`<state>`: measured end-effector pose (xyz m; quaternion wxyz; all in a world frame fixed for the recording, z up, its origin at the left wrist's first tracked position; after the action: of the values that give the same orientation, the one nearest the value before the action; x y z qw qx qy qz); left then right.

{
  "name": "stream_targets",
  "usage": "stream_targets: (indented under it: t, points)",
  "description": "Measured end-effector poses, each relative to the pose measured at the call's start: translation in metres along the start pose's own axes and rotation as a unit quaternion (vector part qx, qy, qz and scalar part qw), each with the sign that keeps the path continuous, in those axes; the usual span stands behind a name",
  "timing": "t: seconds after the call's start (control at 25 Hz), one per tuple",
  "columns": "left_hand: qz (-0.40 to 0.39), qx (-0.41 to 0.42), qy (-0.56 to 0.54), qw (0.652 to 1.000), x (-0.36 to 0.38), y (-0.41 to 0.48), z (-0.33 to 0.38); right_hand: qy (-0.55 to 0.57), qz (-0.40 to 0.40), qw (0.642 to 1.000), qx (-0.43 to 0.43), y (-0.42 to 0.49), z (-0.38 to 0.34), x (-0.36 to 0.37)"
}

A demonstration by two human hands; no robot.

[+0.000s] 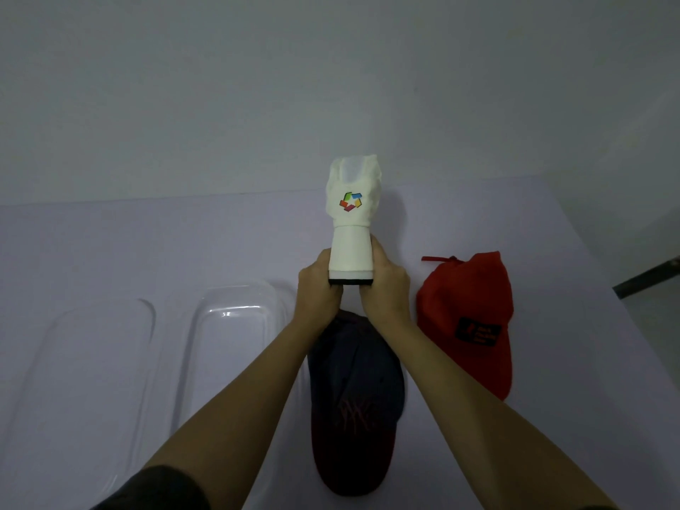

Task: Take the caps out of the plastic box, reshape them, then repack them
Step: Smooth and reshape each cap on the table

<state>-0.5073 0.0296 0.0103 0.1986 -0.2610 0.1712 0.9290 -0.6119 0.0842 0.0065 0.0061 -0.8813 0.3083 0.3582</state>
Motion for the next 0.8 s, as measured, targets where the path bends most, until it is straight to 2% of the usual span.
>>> stream_targets:
  t: [0.12, 0.28, 0.32, 0.4, 0.52, 0.6, 0.68, 0.8]
  points:
    - [0.02, -0.048, 0.012, 0.999, -0.007, 0.002, -0.003, -0.051, 0.002, 0.998, -0.041, 0.002, 0.006, -0.004]
    - [0.029, -0.005, 0.144, 0.989, -0.004, -0.008, -0.01, -0.129, 0.017, 0.987, -0.093, -0.001, 0.008, -0.005]
    - [0.022, 0.011, 0.138, 0.99, -0.002, -0.01, -0.01, -0.119, 0.015, 0.988, -0.096, -0.004, 0.005, -0.006]
    - [0.026, 0.015, 0.056, 0.998, -0.003, -0.011, -0.002, -0.054, -0.01, 0.998, -0.043, -0.01, 0.0, -0.006]
    - [0.017, -0.052, -0.058, 0.997, -0.003, -0.009, 0.004, 0.054, -0.062, 0.994, 0.069, -0.015, 0.002, -0.001]
    - [-0.022, -0.108, -0.093, 0.99, 0.0, -0.01, -0.002, 0.089, -0.085, 0.99, 0.074, -0.015, 0.0, 0.001]
    - [-0.062, -0.143, -0.117, 0.981, 0.001, -0.011, -0.01, 0.076, -0.109, 0.989, 0.061, -0.012, 0.002, 0.002]
    - [-0.095, -0.117, -0.075, 0.986, 0.003, -0.013, -0.013, 0.03, -0.121, 0.992, 0.037, -0.009, 0.014, 0.003]
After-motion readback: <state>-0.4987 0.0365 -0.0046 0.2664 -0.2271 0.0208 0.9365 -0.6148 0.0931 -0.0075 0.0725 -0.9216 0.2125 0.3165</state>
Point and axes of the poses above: each hand's wrist, its own y-axis towards the middle knuckle, its own x-axis out of the palm, z = x × y, the point moved 6 cm from there along y, towards the middle knuckle, and after that the axes turned 1 degree about x, right-handed, at the moved point
